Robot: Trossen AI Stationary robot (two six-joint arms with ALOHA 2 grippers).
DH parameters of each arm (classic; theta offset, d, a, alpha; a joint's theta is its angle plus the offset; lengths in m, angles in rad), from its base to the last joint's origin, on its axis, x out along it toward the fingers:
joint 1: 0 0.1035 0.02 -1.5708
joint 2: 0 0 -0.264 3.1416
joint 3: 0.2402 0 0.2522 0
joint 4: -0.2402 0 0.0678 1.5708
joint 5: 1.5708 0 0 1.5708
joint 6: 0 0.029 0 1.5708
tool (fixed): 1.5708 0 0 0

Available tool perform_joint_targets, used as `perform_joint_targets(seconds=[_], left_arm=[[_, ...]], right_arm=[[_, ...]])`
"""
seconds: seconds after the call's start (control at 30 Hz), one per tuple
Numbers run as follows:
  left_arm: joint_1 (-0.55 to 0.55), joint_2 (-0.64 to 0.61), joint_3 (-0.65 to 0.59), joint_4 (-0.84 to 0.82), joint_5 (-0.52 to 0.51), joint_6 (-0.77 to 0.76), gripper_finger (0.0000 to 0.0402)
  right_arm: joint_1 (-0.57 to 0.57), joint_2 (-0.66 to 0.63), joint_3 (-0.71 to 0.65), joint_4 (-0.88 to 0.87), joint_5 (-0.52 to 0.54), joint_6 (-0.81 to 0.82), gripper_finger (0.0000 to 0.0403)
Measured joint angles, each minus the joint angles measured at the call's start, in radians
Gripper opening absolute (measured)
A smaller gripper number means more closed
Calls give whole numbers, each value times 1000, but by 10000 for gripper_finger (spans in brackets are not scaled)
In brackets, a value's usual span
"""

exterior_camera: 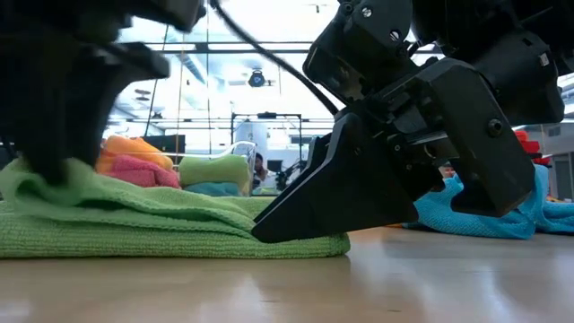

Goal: Fold microfiber towels
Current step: Fold the green microfiber towel

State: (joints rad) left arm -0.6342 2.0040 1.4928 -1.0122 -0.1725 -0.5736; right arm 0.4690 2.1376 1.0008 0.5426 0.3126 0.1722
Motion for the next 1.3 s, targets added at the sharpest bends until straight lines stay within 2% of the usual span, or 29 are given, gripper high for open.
perform_joint_targets(seconds=[0.23, 0.3, 0.57, 0.77, 1.03, 1.17, 1.3], left_arm=[[-36, 8, 0, 0, 188, -10, 106], [-43, 3, 0, 8, 209, 7, 103], [-34, 0, 0, 63, 202, 55, 86], [-34, -1, 0, 176, 199, 142, 73], [-34, -3, 0, 171, -37, 200, 66], [-31, -3, 0, 157, -27, 167, 65], [-31, -3, 0, 119, 73, 67, 59]], right_arm=[[0, 1, 0, 0, 0, 0, 168], [0, 1, 0, 0, 0, 1, 168], [0, 2, -1, 3, -1, 2, 168], [0, 2, -1, 4, -3, 3, 168], [0, 2, -1, 5, -4, 3, 168], [0, 2, -1, 5, -4, 3, 168], [0, 2, -1, 5, -4, 3, 168]])
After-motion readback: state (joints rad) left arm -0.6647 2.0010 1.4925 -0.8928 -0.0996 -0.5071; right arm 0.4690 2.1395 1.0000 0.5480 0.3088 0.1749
